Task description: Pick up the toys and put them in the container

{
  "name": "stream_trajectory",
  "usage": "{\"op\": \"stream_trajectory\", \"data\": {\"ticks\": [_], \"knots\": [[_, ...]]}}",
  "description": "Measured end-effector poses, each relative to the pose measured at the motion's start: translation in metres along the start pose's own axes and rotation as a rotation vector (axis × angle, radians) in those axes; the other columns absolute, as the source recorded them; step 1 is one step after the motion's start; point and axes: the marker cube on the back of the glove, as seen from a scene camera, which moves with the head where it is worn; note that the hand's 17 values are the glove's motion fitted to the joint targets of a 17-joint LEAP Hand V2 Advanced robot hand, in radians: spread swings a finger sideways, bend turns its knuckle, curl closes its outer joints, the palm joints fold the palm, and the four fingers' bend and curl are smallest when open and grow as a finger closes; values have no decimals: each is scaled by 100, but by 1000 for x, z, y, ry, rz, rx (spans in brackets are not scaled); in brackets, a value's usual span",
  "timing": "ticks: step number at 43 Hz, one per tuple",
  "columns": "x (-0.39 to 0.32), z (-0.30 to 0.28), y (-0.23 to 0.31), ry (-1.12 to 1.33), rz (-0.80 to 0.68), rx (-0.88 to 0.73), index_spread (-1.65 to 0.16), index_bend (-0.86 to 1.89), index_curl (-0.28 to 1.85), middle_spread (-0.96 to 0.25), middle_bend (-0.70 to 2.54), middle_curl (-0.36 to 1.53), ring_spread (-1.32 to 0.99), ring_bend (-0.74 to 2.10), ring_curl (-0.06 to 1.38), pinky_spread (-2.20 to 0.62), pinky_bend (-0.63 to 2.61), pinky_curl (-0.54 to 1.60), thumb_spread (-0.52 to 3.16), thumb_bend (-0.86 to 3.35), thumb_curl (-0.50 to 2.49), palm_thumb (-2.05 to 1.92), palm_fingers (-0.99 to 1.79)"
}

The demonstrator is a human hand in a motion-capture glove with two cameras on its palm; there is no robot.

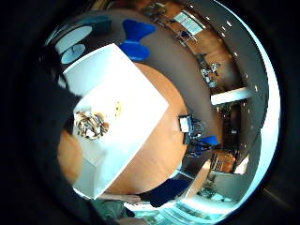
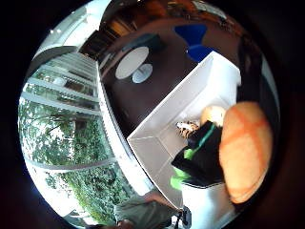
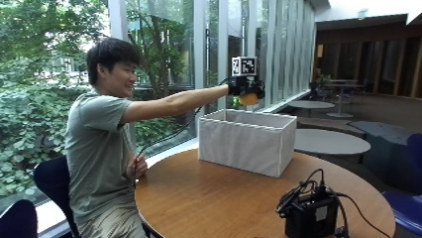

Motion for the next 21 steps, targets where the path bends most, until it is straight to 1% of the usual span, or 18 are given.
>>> {"op": "stream_trajectory", "data": {"ticks": [1, 2, 3, 4, 5, 6, 7, 10, 13, 15, 21], "knots": [[-1, 2, 4, -3, -98, -30, -27, 71, 106, -24, 91, 95, -35, 127, 67, -37, 111, 58, 69, -1, 108, 53, 83], [-3, 4, 8, -7, -178, -59, -27, 64, 104, -25, 85, 93, -34, 124, 66, -36, 113, 57, 72, -1, 108, 52, 68], [-4, 6, 10, -12, -225, -85, -27, 57, 104, -25, 81, 92, -34, 125, 67, -35, 112, 57, 76, -1, 106, 52, 54], [-6, 7, 12, -17, -246, -104, -27, 47, 101, -24, 73, 89, -33, 115, 65, -32, 107, 57, 87, -6, 102, 40, 12], [-8, 8, 14, -22, -253, -115, -26, 49, 103, -24, 68, 87, -31, 113, 68, -29, 110, 62, 92, -6, 99, 36, 2], [-9, 7, 16, -27, -255, -118, -26, 39, 98, -22, 53, 82, -26, 100, 65, -24, 114, 63, 96, -9, 95, 29, -37], [-9, 7, 18, -31, -256, -114, -26, 31, 93, -20, 44, 78, -22, 87, 61, -20, 115, 61, 99, -11, 91, 22, -53], [-8, 3, 23, -44, -245, -87, -27, 15, 81, -17, 34, 71, -17, 66, 51, -14, 110, 53, 107, -8, 83, 12, -45], [-7, 0, 26, -45, -219, -61, -27, 9, 71, -15, 24, 65, -13, 53, 43, -9, 106, 49, 114, -5, 76, 7, -36], [3, -1, 30, -40, -230, -44, -27, 9, 67, -14, 15, 61, -12, 50, 41, -7, 103, 47, 117, -4, 73, 5, -34], [21, 2, 37, -30, -267, -24, -26, 11, 59, -11, 10, 53, -7, 43, 37, -2, 95, 43, 125, -2, 64, 2, -26]]}}
